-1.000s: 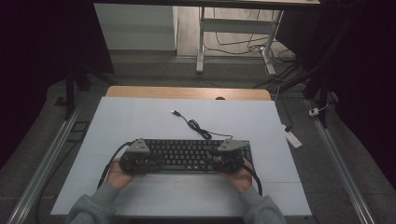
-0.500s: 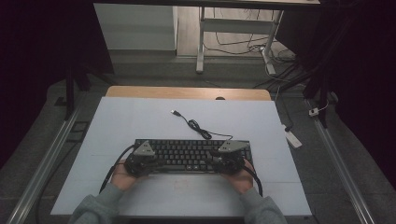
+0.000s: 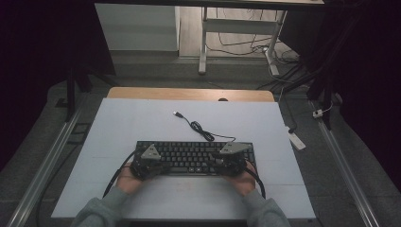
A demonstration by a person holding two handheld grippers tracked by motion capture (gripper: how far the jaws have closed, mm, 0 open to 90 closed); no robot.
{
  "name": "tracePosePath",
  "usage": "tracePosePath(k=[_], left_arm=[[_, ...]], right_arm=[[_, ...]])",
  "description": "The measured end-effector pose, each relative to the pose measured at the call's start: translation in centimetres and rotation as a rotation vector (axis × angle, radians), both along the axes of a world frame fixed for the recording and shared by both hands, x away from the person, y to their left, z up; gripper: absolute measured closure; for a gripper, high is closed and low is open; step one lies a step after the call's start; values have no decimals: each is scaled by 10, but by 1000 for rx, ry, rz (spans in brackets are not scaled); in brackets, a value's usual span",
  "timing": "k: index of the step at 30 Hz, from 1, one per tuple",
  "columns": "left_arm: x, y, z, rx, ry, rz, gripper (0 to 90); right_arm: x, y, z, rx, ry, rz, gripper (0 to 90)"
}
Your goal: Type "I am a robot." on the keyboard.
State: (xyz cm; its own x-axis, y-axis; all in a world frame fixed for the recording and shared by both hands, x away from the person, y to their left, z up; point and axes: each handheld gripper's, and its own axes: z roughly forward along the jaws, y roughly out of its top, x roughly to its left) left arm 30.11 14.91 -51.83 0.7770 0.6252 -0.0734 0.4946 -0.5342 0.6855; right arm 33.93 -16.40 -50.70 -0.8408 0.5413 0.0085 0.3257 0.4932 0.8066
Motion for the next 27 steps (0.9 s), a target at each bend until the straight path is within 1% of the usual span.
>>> tracePosePath(k=[2,9,11,12,17,19,22,24,27], left_arm=[[1,-2,-2,14,2,-6,887],[1,-4,-3,16,-4,-10,887],[0,-5,-4,27,-1,-14,888],[0,-6,-5,34,-5,-16,888],[-2,-8,-3,43,-20,-22,888],[-3,-7,-1,23,-31,-18,888],[-4,-3,6,-31,-44,-4,873],[-5,1,10,-58,-54,15,822],[-6,5,14,-77,-60,39,717]], right_arm=[[0,0,0,-1,0,-1,571],[-1,0,-1,-10,1,0,570],[-1,0,-1,-10,1,0,569],[-1,0,-1,-9,0,-1,569],[-1,0,-1,-8,-1,-1,569],[-1,0,0,-8,-3,0,568],[-1,-1,1,-3,-6,-1,566],[-2,-2,2,9,-4,-7,562],[-4,-5,4,23,-5,-5,558]])
